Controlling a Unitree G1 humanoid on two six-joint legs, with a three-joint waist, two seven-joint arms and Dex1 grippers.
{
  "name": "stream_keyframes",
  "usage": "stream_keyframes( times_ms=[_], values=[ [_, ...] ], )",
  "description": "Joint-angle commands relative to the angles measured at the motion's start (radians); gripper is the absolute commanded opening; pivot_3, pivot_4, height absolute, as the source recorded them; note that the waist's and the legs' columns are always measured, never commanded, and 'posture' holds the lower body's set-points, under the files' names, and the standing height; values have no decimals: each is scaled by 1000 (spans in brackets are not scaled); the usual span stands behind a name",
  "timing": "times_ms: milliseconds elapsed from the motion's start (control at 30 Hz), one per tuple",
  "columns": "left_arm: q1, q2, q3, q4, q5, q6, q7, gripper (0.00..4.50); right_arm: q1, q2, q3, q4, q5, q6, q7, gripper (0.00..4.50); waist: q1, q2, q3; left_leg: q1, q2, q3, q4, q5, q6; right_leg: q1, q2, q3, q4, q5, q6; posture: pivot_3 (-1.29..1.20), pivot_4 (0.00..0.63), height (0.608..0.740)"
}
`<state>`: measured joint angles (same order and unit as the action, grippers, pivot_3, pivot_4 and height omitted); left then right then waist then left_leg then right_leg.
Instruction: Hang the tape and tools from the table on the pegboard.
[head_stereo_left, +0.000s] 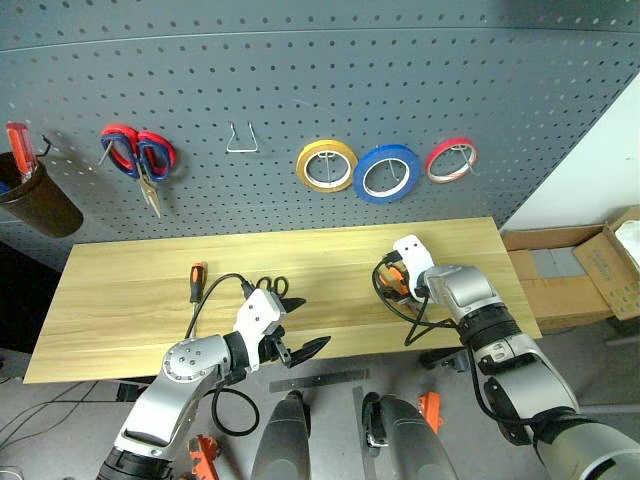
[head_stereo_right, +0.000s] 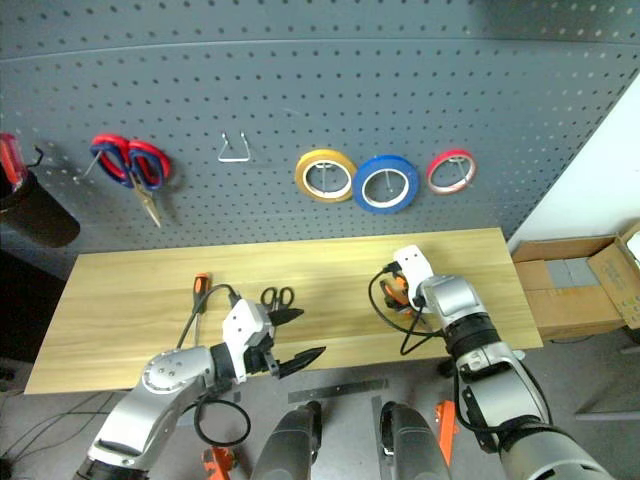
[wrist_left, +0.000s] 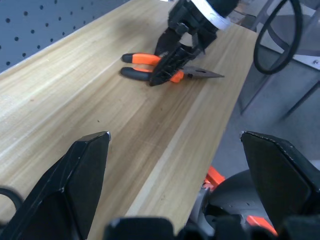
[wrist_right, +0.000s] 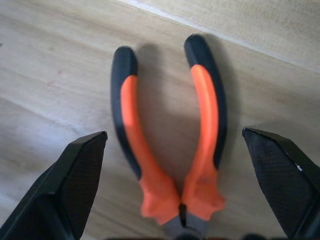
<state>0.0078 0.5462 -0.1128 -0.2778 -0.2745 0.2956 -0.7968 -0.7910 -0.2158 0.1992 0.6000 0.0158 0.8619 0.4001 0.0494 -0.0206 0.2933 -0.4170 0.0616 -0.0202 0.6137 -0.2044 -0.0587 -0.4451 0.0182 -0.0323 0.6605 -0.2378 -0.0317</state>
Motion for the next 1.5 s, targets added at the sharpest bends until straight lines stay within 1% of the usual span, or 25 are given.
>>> stream_keyframes(
  times_ms=[33, 233, 500, 633, 933, 1200, 1233, 1267, 1300, 1367, 1400, 1500],
  values=[
    [9, 9, 16, -47, -16, -7, -7, 4500, -39, 15, -3, 57, -14, -46, 2, 4491, 1, 0, 0, 0, 0, 0, 0, 0, 0, 0, 0, 0, 0, 0, 0, 215, 325, 740],
    [15, 10, 21, -52, -15, 1, -3, 4500, -91, 16, 3, 154, -31, -69, 28, 4491, 2, 0, 1, 0, 0, 0, 0, 0, 0, 0, 0, 0, -1, 0, 0, 218, 328, 740],
    [22, 9, 24, -56, -16, 4, 1, 4500, -119, 0, 7, 213, -60, -57, 62, 4491, 3, 0, 1, 0, 0, 0, -1, 0, 0, 0, 0, 0, -1, 0, 0, 220, 328, 740],
    [26, 9, 27, -59, -17, 5, 3, 4500, -118, -7, 8, 192, -62, -29, 79, 4491, 3, 0, 1, 0, 0, 1, -1, 0, 0, 0, 0, 0, -1, 0, 0, 219, 327, 740],
    [11, 4, 19, -45, -13, 0, -2, 4500, -113, -15, 14, 119, -48, 103, 121, 4491, 3, 0, 1, 0, 0, 1, -1, 0, 0, 0, 0, 0, -1, 0, 0, 203, 321, 740],
    [6, 1, 16, -41, -9, -4, 1, 4500, -120, -6, 11, 125, -50, 91, 117, 4491, 2, 0, 1, 0, 0, 1, -1, 0, 0, 0, 0, 0, -2, 0, 0, 206, 321, 740],
    [6, 0, 16, -41, -9, -4, 2, 4500, -120, -4, 11, 126, -49, 89, 117, 4119, 2, 0, 1, 0, 0, 1, -1, 0, 0, 0, 0, 0, -2, 0, 0, 207, 321, 740],
    [7, 0, 17, -41, -9, -4, 3, 4500, -121, -2, 12, 126, -50, 84, 117, 3933, 2, 0, 1, 0, 0, 1, -1, 0, 0, 0, 0, 0, -2, 0, 0, 207, 321, 740],
    [8, 0, 16, -42, -8, -4, 4, 4500, -121, -2, 14, 126, -51, 79, 118, 3634, 2, 0, 1, -1, 0, 1, -1, 0, 0, 0, 0, 0, -2, 0, 0, 210, 320, 740],
    [9, -1, 16, -44, -8, -3, 5, 4500, -123, -2, 14, 127, -52, 75, 120, 2950, 2, 1, 1, -1, 0, 1, -1, 0, 0, -1, 0, 0, -2, 0, 0, 211, 320, 740],
    [10, -1, 16, -44, -8, -3, 6, 4500, -124, -2, 14, 128, -52, 73, 120, 2752, 2, 1, 1, -1, 0, 1, -1, 0, 0, -1, 0, 0, -2, 0, 0, 212, 317, 740],
    [13, 0, 18, -47, -9, -3, 6, 4500, -126, -4, 16, 124, -55, 69, 121, 2747, 2, 1, 1, -1, 0, 1, -1, 0, 0, -1, 0, 0, -2, 0, 0, 212, 317, 740]
  ],
)
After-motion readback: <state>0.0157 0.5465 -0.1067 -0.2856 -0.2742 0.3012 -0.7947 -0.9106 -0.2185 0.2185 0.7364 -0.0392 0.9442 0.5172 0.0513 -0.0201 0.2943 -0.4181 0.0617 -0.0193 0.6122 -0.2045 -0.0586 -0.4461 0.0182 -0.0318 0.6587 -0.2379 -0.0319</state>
